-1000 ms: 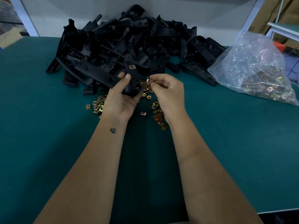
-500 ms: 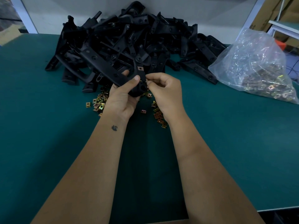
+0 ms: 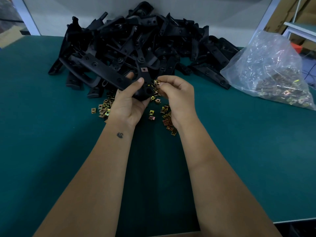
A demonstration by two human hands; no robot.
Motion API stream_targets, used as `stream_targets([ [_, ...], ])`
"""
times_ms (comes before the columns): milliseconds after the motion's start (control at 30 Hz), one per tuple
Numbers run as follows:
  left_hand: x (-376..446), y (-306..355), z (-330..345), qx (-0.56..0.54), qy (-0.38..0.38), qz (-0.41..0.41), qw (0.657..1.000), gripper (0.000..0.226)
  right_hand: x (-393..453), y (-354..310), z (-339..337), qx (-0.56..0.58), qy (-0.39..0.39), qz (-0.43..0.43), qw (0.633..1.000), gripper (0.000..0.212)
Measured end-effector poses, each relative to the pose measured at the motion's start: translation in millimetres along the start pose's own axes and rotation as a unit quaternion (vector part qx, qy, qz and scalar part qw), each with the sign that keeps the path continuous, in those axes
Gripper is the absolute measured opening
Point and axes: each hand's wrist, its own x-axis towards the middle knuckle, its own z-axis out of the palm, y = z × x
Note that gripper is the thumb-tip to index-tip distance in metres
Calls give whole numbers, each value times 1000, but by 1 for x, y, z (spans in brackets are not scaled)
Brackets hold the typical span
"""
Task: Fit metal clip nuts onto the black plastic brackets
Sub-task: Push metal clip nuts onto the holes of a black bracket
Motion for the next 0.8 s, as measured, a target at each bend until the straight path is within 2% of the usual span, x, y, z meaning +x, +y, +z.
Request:
stream_targets([
  [267, 0, 0, -1, -26, -10, -8, 1000, 30, -3, -2, 3, -7, -26, -3, 1000, 22],
  [600, -2, 1, -2, -15, -31, 4, 999, 38, -3, 0, 3, 54, -52, 40, 996, 10],
  [800, -3, 2, 0, -7, -47, 4, 999, 48, -3, 0, 3, 85, -64, 63, 992, 12],
])
